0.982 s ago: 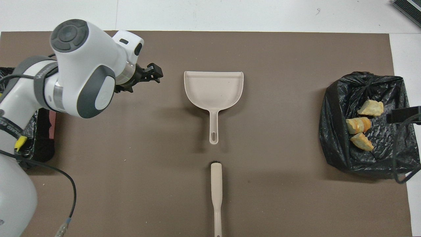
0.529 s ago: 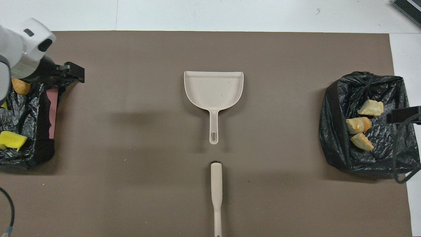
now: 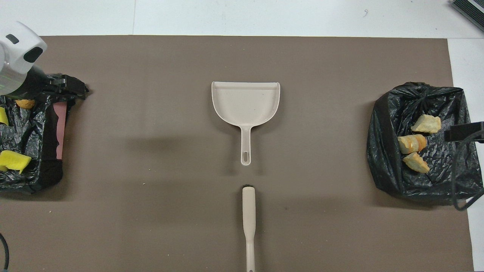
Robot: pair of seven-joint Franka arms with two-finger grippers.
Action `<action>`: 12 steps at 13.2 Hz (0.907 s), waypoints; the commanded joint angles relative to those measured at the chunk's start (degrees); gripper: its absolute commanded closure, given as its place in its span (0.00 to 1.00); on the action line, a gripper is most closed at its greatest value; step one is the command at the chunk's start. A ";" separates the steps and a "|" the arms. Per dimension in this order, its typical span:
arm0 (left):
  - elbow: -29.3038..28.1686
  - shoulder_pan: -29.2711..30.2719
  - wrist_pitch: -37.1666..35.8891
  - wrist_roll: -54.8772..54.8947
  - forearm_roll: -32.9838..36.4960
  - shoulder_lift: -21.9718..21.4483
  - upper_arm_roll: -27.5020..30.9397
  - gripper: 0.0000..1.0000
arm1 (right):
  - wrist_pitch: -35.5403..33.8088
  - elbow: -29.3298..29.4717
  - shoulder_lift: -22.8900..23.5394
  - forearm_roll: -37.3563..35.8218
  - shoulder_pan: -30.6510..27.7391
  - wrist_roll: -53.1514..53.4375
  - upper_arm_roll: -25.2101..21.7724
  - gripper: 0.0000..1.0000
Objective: Sweep and dump trash in bin
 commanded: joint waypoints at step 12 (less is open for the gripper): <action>-0.60 -12.49 -5.76 8.32 0.38 -8.32 16.96 0.00 | -0.69 0.15 -0.33 -0.03 -0.39 -0.05 0.42 0.00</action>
